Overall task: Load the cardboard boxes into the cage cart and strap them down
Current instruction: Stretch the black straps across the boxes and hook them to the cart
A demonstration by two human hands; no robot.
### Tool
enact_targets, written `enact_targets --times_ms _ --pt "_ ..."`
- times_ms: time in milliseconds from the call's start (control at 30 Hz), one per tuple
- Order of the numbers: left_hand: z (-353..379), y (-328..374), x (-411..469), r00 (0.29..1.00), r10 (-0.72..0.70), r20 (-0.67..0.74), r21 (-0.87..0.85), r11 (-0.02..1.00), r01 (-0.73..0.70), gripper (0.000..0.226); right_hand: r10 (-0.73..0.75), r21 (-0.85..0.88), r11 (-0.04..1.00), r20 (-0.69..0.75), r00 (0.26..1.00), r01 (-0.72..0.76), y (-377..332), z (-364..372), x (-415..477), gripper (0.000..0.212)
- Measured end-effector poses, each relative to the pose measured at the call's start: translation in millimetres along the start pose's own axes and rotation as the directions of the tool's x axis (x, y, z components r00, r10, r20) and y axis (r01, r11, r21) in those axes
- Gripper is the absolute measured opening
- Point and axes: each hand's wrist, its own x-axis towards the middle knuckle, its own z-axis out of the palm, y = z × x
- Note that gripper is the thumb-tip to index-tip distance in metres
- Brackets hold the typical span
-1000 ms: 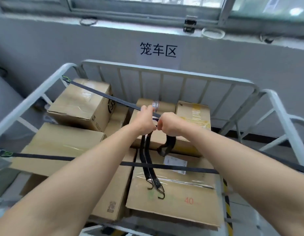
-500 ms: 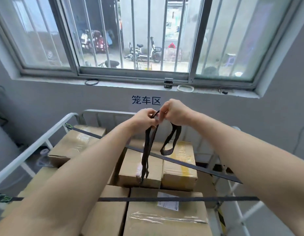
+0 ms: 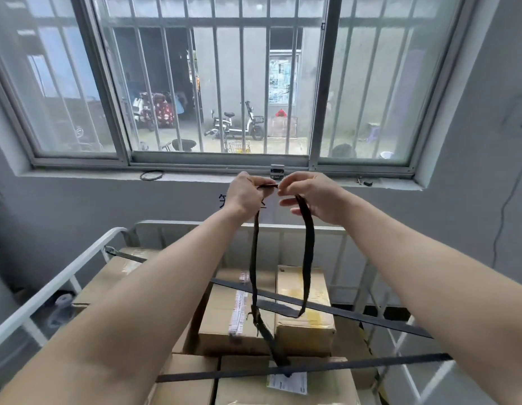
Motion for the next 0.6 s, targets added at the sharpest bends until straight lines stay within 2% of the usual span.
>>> enact_targets --times_ms 100,200,300,400,467,600 --pt "2.7 1.3 0.4 0.999 0.037 0.009 -0.023 0.999 -0.037 0.030 0.134 0.139 0.983 -0.094 0.986 -0.121 1.7 -2.3 3.9 0.012" --pt "1.1 0.5 0.3 0.996 0.080 0.032 -0.119 0.990 -0.075 0.035 0.362 0.092 0.932 -0.150 0.920 -0.352 13.0 -1.5 8.9 0.027" --pt "-2.0 5.7 -2.2 0.988 0.138 0.068 -0.235 0.965 -0.119 0.034 0.551 0.140 0.828 -0.022 0.834 -0.544 26.4 5.4 13.9 0.052" --pt "-5.2 11.8 -3.6 0.980 0.179 0.082 -0.343 0.929 -0.140 0.030 0.600 0.233 0.760 0.104 0.793 -0.606 34.4 14.3 21.0 0.067" --pt "-8.8 14.5 -3.7 0.976 0.198 0.092 -0.400 0.905 -0.146 0.029 0.603 0.237 0.754 0.118 0.789 -0.612 35.2 18.7 24.8 0.058" --pt "-14.7 14.2 -4.1 0.964 0.219 0.148 -0.389 0.909 -0.146 0.031 0.587 0.126 0.797 0.071 0.807 -0.591 27.7 25.6 23.8 0.021"
